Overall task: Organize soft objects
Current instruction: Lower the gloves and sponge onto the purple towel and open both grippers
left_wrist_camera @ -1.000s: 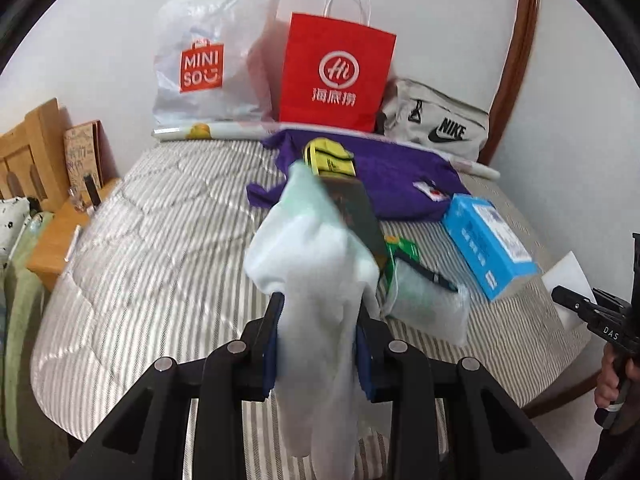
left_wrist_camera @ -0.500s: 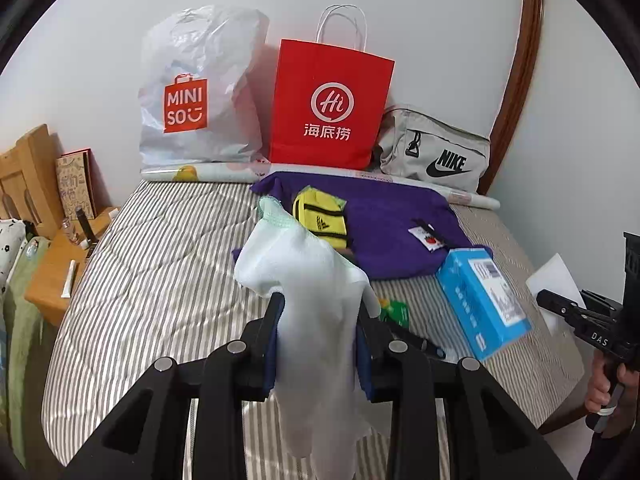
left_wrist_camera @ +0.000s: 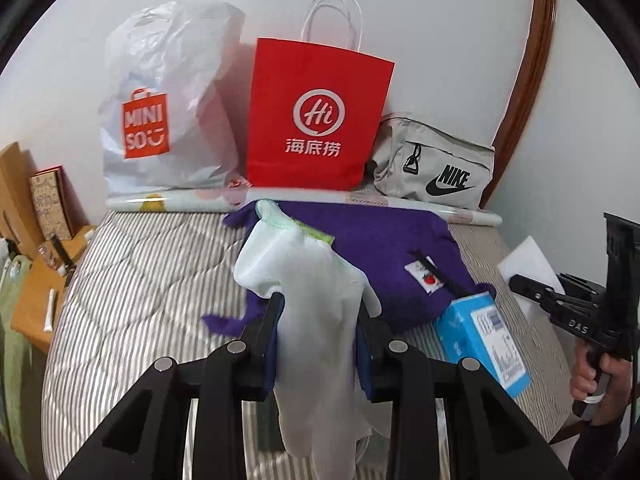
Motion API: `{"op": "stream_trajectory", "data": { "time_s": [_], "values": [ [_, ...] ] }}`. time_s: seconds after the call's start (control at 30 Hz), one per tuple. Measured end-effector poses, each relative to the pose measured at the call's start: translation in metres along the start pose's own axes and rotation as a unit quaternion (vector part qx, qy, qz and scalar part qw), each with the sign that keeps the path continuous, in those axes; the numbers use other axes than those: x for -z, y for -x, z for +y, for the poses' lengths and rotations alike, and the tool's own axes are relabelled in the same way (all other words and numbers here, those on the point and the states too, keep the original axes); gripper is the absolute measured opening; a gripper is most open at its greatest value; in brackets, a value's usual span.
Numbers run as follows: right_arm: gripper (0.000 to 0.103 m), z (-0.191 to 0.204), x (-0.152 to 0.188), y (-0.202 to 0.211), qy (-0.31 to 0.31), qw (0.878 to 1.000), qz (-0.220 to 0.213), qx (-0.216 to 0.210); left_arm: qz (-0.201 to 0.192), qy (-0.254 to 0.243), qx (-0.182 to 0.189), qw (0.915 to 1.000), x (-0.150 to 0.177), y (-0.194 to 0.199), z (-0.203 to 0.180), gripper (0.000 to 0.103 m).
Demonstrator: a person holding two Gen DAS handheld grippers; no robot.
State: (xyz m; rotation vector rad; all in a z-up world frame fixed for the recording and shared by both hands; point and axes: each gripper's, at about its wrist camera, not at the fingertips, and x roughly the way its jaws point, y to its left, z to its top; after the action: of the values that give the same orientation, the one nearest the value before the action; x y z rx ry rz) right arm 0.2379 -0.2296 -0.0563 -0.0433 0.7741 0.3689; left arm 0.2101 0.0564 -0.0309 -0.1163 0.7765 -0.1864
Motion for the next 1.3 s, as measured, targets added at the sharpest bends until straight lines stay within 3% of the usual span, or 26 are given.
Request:
{"op": "stream_trajectory", "data": {
  "time_s": [0.3, 0.57, 0.9, 1.3],
  "values": [
    [0.029, -0.021, -0.032, -0.055, -0.007, 1.0, 0.02, -0.013, 0.018, -0.011, 0.028, 0.9994, -0.045, -0.055, -0.009, 0.03],
    [0.029, -0.024, -0.045, -0.106, -0.014, 0.997, 0.073, -0.033, 0.058, -0.014, 0.056, 0.9967, -0.064, -0.111, -0.022, 0.03],
    [0.029, -0.013, -0.051, -0.147, 0.001, 0.99, 0.124, -0.066, 0.109, -0.033, 0.048, 0.9924, -0.069, -0.168, -0.03, 0.03],
    [0.029, -0.007, -0.048, -0.18, 0.024, 0.982, 0.18, -0.057, 0.143, -0.033, 0.034, 0.9886, -0.062, -0.197, -0.023, 0.032]
  ]
}}
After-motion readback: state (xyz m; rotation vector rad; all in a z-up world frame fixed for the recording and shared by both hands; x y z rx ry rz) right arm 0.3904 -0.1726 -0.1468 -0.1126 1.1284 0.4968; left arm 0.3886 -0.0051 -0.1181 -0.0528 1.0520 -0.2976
